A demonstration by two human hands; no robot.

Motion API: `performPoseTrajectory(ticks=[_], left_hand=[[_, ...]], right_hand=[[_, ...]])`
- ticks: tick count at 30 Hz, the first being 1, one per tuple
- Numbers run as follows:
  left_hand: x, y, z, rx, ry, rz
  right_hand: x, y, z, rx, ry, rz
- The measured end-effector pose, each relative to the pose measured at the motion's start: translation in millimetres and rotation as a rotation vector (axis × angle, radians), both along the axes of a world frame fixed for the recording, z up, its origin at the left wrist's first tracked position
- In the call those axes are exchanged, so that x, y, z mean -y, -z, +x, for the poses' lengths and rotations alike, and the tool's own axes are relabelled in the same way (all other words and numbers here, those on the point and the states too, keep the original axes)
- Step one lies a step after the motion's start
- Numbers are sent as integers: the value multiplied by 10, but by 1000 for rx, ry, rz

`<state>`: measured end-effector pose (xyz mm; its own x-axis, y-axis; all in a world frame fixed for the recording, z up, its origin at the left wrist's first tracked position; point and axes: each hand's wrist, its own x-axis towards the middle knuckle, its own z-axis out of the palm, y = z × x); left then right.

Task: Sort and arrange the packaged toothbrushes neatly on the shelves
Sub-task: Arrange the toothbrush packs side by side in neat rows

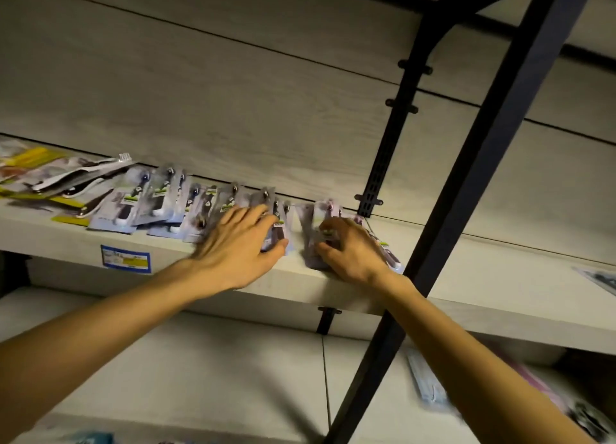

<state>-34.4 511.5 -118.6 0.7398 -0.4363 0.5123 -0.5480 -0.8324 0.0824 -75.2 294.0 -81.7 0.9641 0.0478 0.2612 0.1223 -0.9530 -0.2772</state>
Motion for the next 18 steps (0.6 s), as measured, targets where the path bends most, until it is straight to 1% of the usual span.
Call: performPoseTrajectory(ticks=[3, 6, 8, 9, 11, 15, 18], left_hand=[[29, -70, 27, -16, 29, -4], [114, -99, 77, -56, 55, 30], [171, -102, 99, -111, 81, 58], [190, -97, 102, -134, 94, 50], [205, -88, 108, -150, 119, 16], [196, -100, 120, -173, 143, -15], [193, -90, 115, -177, 155, -20]], right_hand=[[47, 8, -6, 24, 101, -50], [59, 67, 4, -14, 294, -218], [77, 83, 37, -13, 365, -287], [85, 84, 57, 7, 355, -290], [88, 93, 106, 22, 258, -270], [84, 81, 156, -43, 101, -220], [78, 76, 191, 23, -5, -159]])
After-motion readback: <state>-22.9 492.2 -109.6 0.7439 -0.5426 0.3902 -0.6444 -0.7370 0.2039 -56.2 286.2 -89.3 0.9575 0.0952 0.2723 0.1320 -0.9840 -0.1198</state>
